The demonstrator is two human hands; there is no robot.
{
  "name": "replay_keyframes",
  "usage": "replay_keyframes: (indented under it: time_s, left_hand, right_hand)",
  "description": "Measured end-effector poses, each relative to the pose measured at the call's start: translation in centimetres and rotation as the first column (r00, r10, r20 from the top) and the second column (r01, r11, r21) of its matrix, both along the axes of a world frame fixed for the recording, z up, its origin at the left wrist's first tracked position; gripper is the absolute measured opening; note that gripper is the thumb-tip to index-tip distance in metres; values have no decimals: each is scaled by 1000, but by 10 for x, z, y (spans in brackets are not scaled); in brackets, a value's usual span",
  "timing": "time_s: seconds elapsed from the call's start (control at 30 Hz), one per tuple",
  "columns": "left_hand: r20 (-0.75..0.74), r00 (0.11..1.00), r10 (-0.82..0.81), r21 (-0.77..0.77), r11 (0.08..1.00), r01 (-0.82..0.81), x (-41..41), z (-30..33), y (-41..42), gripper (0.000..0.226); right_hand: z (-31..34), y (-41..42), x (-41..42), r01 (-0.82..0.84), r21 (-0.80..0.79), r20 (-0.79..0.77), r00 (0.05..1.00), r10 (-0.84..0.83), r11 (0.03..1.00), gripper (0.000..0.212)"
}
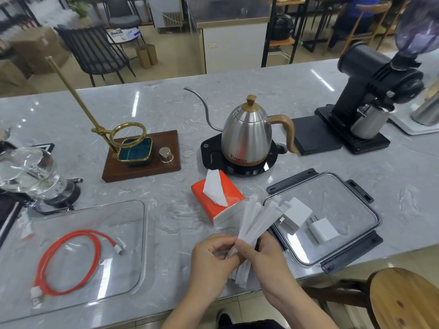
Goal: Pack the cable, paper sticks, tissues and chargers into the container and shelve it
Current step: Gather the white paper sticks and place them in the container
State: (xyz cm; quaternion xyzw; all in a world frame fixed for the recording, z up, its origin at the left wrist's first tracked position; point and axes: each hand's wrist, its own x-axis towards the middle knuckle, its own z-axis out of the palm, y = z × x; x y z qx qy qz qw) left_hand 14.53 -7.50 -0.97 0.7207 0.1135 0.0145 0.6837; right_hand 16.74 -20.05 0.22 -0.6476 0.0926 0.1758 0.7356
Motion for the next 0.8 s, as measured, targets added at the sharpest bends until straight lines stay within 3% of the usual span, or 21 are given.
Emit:
replay_keyframes:
  time_s: [0.17,0.3,0.5,0.57,0.63,0.8]
  left_hand:
    - [-2,999,48,-39,998,-48,4,9,-1,36]
    - [20,998,64,-11,998,-64,9,18,0,27]
    - [159,980,117,229,962,-152,11,19,-4,33]
    - [221,969,113,288,942,-175,10,15,-6,21]
    - [247,963,104,304,936,-179,9,11,-6,14]
    - [149,985,87,308,942,-130,10,8,-1,26]
  right_hand:
    - [3,4,2,-3,-1,45,999,3,1000,13]
    - [6,7,5,9,-39,96,995,-5,999,16]
    - [14,13,12,5,-35,236,972,4,999,28]
    - [15,16,13,31,-36,274,962,-20,999,17]
    - [14,18,14,67,-72,298,954,-43,995,20]
    - [15,16,16,68,-148,380,925,-7,987,29]
